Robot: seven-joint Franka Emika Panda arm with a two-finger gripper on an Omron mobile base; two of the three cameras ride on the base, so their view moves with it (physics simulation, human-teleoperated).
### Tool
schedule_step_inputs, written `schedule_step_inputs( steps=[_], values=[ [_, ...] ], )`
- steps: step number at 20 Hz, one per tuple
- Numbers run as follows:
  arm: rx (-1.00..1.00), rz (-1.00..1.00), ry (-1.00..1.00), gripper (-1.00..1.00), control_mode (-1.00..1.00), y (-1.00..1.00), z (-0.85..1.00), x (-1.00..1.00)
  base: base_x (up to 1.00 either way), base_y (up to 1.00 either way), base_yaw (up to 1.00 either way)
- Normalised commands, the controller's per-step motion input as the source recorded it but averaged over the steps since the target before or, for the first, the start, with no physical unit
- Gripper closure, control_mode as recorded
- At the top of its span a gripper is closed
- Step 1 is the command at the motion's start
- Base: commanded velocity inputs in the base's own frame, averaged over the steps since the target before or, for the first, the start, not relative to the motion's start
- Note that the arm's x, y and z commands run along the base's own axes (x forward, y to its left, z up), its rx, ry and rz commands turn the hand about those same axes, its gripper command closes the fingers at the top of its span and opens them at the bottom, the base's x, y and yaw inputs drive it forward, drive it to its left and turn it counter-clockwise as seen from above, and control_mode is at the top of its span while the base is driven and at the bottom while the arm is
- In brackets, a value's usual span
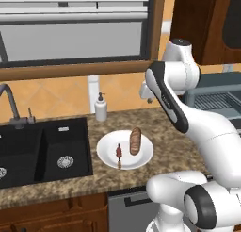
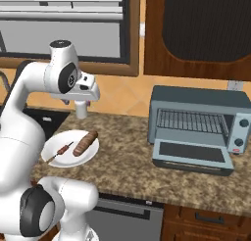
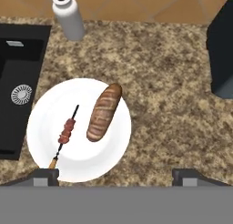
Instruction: Pick up the kebab skewer and baguette bread, and place them inside the toaster oven. Close the toaster oven door and start by setting the timer.
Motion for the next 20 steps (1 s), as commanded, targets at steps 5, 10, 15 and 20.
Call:
schedule_step_inputs(
  steps=[5,10,15,20],
  values=[
    [0.0,0.0,0.0,-1.0,1.0,0.0,0.0,0.0,0.11,-0.72,0.0],
    [0.0,0.0,0.0,-1.0,1.0,0.0,0.0,0.0,0.04,-0.08,0.0],
    [0.0,0.0,0.0,-1.0,1.0,0.0,0.0,0.0,0.0,0.0,0.0],
    [0.0,0.0,0.0,-1.0,-1.0,0.0,0.0,0.0,0.0,0.0,0.0]
  ],
)
